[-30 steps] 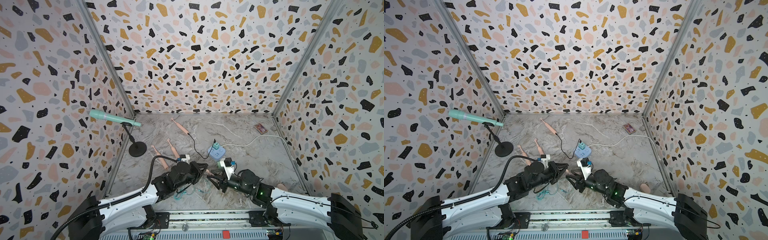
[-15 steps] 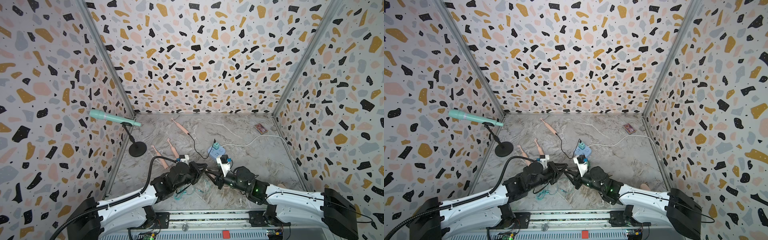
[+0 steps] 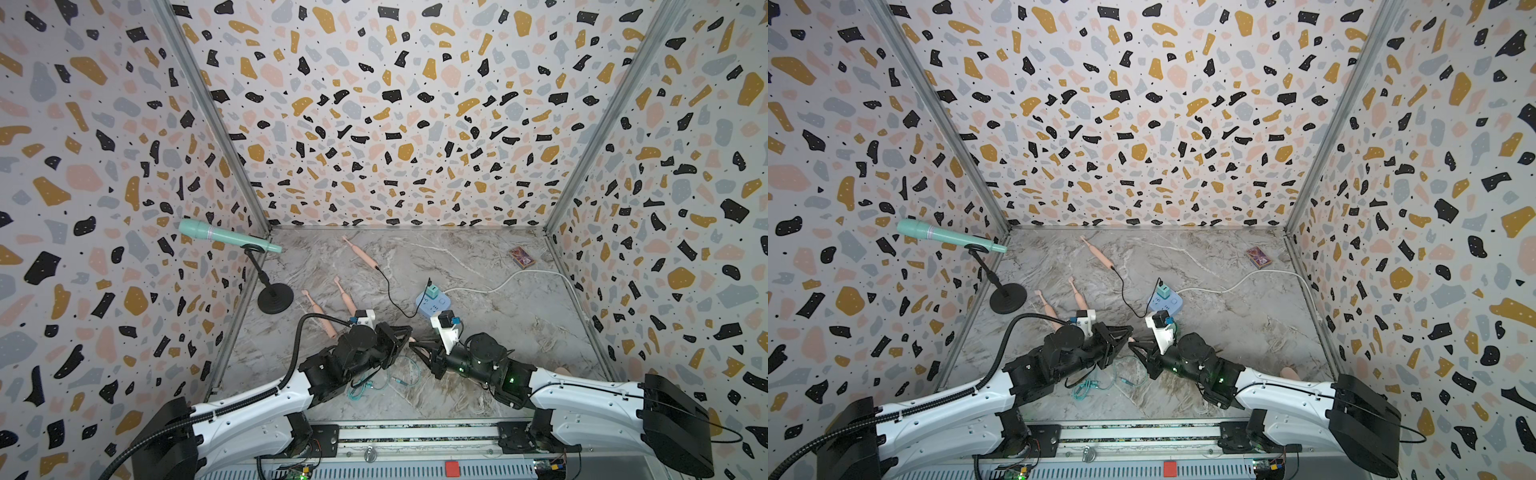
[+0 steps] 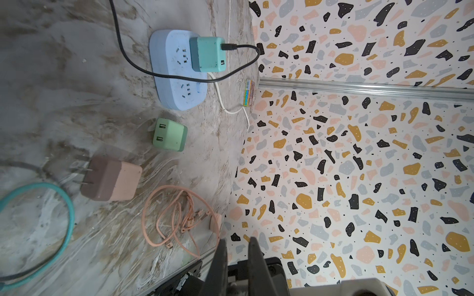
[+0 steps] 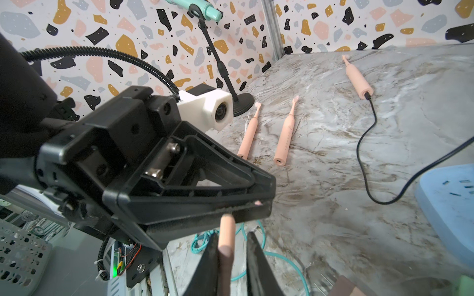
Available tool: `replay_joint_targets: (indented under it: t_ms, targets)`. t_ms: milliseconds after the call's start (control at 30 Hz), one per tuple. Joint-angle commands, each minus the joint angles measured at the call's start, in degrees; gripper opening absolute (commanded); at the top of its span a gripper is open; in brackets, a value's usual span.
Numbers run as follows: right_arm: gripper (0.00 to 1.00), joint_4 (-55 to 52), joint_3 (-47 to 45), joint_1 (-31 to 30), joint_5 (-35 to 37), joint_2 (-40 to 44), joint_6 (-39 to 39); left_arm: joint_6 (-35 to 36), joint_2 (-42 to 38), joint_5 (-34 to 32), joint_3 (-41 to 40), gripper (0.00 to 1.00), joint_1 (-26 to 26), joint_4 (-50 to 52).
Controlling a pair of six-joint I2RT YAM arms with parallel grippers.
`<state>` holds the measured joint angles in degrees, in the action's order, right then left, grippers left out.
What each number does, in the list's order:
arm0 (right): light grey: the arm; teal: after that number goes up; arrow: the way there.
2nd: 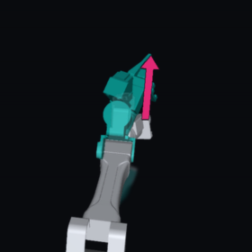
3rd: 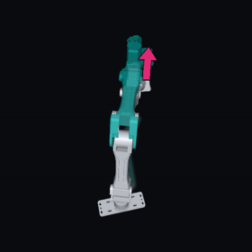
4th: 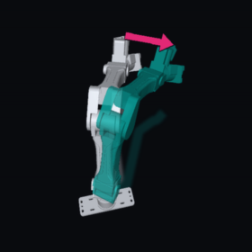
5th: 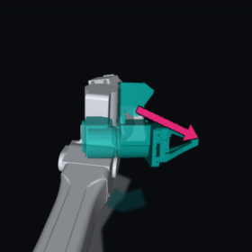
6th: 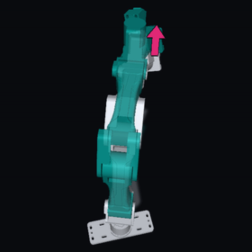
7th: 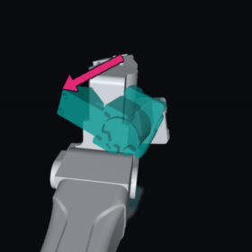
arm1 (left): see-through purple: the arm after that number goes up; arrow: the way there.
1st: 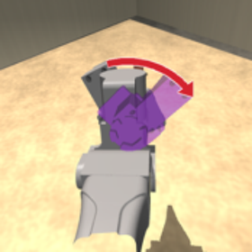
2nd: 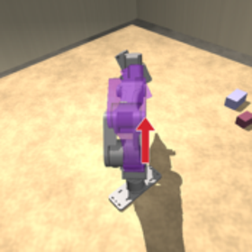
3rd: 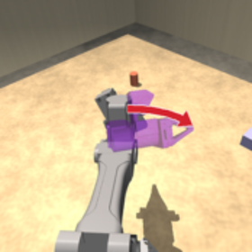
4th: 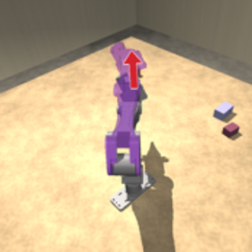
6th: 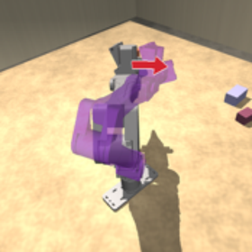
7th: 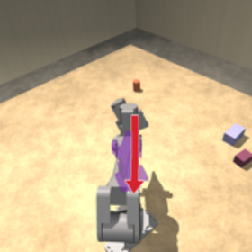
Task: Charge the electric toothbrush
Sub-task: Pick up the charging cable from the center of the board.
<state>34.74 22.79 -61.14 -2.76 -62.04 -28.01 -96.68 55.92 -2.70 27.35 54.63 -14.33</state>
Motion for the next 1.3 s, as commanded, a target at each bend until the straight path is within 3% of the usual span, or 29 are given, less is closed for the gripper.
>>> replay_joint_targets:
  t_ms: [0,233,333,467,700,900,1000,1033,1133,1267]
  targets:
    - [0.2,0.77,2.05,0.05,0.52,0.27,0.32,0.09,-0.75,-0.38,-0.72,0.0,-0.27,-1.67]
    - [0.21,1.03,2.88,0.01,1.0,-0.11,0.66,0.0,-0.87,-0.38,-1.0,0.0,-0.24,-1.67]
    - [0.16,0.8,3.04,0.08,1.31,-0.17,0.75,0.09,-1.05,-0.55,-1.16,0.0,-0.27,-1.53]
    - [0.0,0.32,3.26,0.02,0.98,-0.36,0.72,0.18,-1.13,-0.63,-1.1,0.0,-0.31,-1.41]
    - [0.0,-0.21,2.23,0.11,0.71,0.77,0.23,2.03,-2.78,-2.91,0.28,0.01,-0.4,1.4]
    - [0.0,0.65,1.21,0.09,0.43,1.84,-0.64,2.94,-4.29,-4.86,0.93,0.2,-0.49,2.11]
    - [0.0,1.13,1.14,0.23,0.57,1.66,-1.19,2.74,-4.31,-4.78,0.78,0.21,-0.49,1.78]
    - [0.0,1.23,1.17,0.23,0.28,1.58,-1.2,2.73,-4.4,-4.83,0.69,0.26,-0.49,1.67]
    - [0.0,1.27,0.84,0.25,0.13,2.3,-1.49,3.14,-5.42,-5.51,0.61,0.57,-0.65,2.09]
    - [0.0,0.68,-1.21,2.01,-4.62,7.19,-1.62,5.58,-9.13,-6.46,1.67,0.76,-3.22,8.54]
